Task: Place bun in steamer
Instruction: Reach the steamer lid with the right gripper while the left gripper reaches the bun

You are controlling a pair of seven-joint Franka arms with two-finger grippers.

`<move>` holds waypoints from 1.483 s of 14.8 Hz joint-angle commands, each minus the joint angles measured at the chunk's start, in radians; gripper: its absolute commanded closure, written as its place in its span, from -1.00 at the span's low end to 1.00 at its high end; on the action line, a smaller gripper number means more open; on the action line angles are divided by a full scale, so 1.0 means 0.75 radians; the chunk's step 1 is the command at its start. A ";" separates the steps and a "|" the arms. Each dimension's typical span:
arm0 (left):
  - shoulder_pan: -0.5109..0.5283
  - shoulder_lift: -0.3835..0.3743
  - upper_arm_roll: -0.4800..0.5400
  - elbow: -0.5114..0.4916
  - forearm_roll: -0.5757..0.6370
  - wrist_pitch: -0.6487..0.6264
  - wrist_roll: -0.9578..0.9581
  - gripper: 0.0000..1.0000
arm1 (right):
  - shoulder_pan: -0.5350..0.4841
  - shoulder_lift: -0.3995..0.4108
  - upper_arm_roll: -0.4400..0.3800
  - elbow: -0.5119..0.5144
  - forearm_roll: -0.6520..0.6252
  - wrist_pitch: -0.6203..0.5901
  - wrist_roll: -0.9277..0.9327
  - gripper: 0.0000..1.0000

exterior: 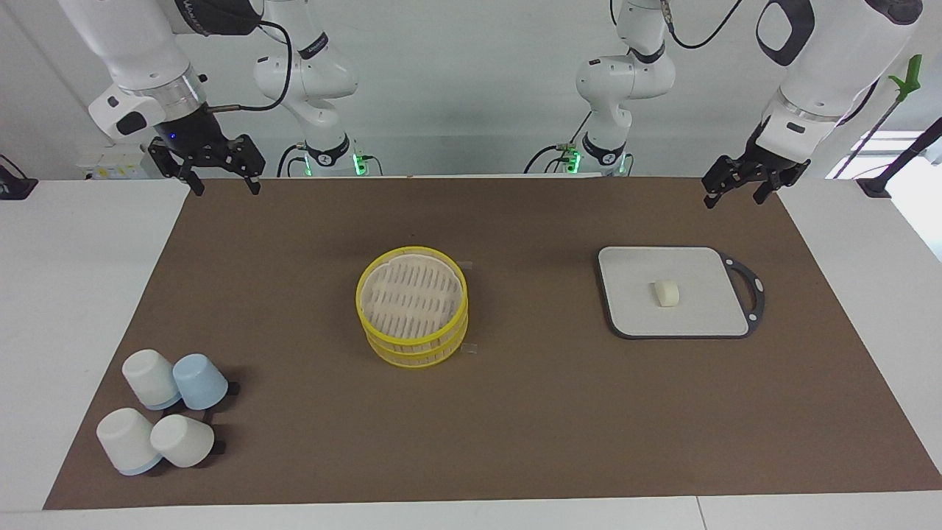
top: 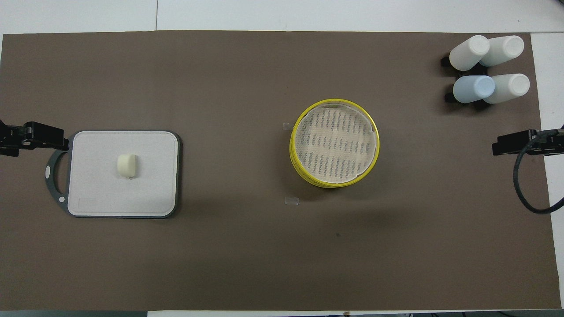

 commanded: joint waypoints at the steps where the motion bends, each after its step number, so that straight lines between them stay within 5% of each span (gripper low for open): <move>1: 0.014 -0.011 -0.006 0.011 -0.023 -0.022 0.005 -1.00 | -0.006 -0.007 0.001 -0.013 0.014 0.012 -0.034 -1.00; 4: 0.012 -0.013 -0.006 0.005 -0.023 -0.022 0.001 -1.00 | -0.016 0.017 0.110 0.024 0.010 -0.002 -0.032 -1.00; 8: 0.012 -0.027 -0.006 -0.023 -0.023 0.012 0.005 -1.00 | 0.030 0.350 0.397 0.395 0.008 -0.037 0.372 -1.00; 11: 0.010 -0.094 -0.006 -0.268 -0.023 0.235 0.007 -1.00 | 0.277 0.583 0.424 0.557 -0.140 -0.017 0.636 -1.00; 13: 0.010 -0.119 -0.006 -0.456 -0.023 0.417 0.009 -1.00 | 0.376 0.665 0.428 0.507 -0.192 0.180 0.835 -1.00; 15: 0.004 -0.093 -0.008 -0.577 -0.023 0.580 0.013 -1.00 | 0.370 0.631 0.428 0.297 -0.182 0.416 0.860 -1.00; 22: -0.041 0.093 -0.008 -0.885 -0.023 1.141 0.005 -1.00 | 0.403 0.564 0.428 -0.019 -0.192 0.689 0.868 -1.00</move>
